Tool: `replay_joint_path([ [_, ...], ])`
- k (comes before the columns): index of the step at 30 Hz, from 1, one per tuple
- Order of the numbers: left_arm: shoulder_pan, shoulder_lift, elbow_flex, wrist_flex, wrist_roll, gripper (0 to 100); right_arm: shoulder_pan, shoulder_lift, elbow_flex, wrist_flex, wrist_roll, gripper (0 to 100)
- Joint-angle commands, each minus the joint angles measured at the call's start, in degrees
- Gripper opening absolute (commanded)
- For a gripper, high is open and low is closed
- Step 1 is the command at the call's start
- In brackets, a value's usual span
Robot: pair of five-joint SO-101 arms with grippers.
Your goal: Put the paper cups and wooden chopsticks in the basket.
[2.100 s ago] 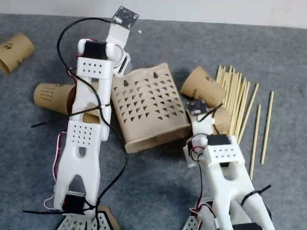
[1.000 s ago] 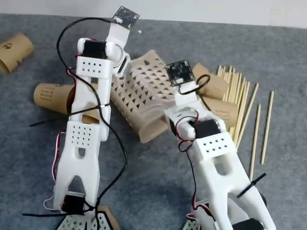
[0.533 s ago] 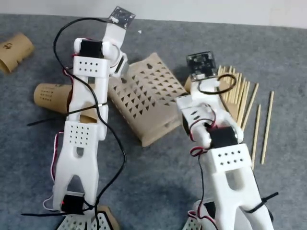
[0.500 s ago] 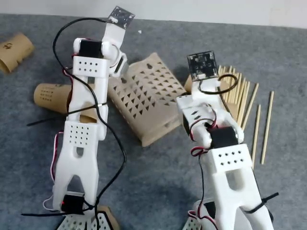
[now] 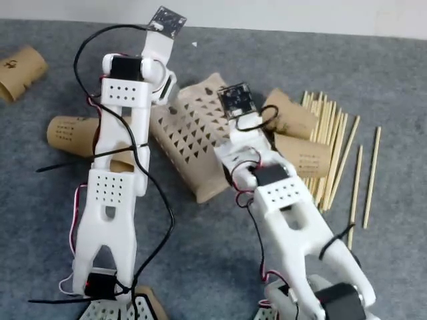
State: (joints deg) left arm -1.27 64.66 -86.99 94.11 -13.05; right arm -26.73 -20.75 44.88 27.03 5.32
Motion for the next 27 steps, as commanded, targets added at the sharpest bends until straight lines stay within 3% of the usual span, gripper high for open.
replay_joint_path([
  [1,-0.7,0.0,0.5,-2.4,-0.7,23,1.5,2.6,0.0,-1.0,-0.2,22.0],
  [10,-4.9,-7.9,0.6,-5.5,-0.5,23,2.4,4.4,5.9,-1.0,0.0,22.0],
  [14,-6.3,-8.1,0.7,-8.4,-0.4,23,2.5,4.3,8.6,-1.0,5.3,22.0],
  [18,-7.1,-8.0,0.9,-10.1,-0.4,23,2.5,4.2,8.7,-0.8,5.6,22.0],
  [27,-5.6,-4.3,6.5,-9.9,-0.4,23,4.4,-1.0,-1.2,20.7,5.6,22.0],
])
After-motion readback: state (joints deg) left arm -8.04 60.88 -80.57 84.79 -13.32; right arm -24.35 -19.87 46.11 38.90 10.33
